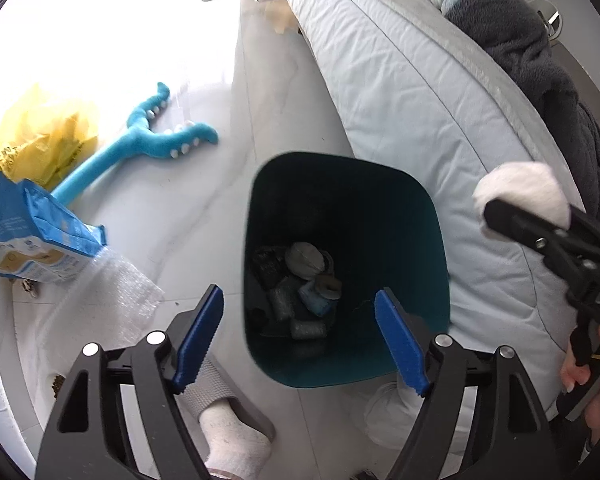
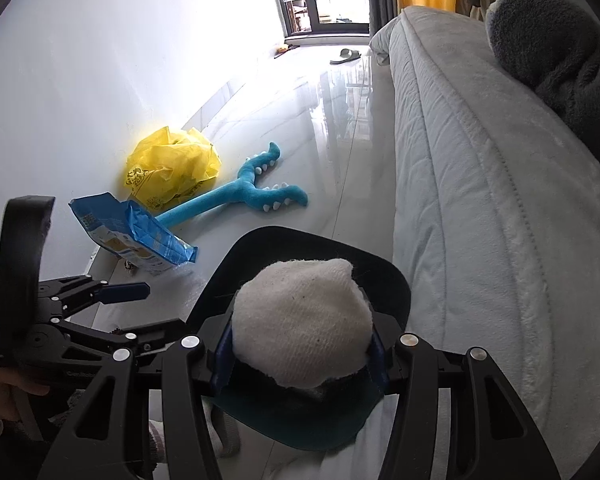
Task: Collect trash
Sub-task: 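Open the left tool to drop the tape roll while the right tool releases the sock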
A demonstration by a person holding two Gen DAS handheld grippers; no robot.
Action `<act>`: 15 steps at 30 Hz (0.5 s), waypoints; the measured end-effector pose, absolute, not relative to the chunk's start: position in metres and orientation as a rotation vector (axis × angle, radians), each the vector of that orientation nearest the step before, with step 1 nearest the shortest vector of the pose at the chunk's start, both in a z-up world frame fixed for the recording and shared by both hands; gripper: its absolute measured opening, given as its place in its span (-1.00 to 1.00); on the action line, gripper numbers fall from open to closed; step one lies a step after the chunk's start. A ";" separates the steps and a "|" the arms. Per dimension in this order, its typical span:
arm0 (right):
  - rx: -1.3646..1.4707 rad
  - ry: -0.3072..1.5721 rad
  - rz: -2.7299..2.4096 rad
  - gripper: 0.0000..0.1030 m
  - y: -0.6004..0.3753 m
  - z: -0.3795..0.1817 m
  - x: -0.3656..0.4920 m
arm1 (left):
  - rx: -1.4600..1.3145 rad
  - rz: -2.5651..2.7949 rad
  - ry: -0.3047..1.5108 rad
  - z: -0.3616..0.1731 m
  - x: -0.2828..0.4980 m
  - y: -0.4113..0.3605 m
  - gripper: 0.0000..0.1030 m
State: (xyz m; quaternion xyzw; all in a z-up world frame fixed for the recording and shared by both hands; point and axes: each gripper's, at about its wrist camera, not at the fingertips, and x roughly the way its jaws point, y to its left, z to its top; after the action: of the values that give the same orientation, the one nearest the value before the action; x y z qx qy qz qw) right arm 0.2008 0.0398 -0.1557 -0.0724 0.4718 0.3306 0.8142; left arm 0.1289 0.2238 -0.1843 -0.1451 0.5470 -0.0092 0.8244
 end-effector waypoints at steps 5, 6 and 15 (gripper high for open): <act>-0.169 1.059 0.699 0.04 0.055 -0.173 0.202 | -0.297 0.007 1.075 -0.159 0.119 0.240 0.56; -0.177 1.063 0.698 0.04 0.057 -0.176 0.202 | -0.293 0.012 1.057 -0.154 0.117 0.242 0.56; -0.239 1.102 0.664 0.08 0.067 -0.198 0.201 | -0.244 0.030 0.899 -0.102 0.108 0.243 0.56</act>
State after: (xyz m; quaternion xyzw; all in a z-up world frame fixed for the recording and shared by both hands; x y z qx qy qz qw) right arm 0.2013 0.0669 -0.1985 -0.1110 0.5126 0.3088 0.7934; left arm 0.1079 0.2431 -0.1023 -0.1174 0.4335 0.0143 0.8933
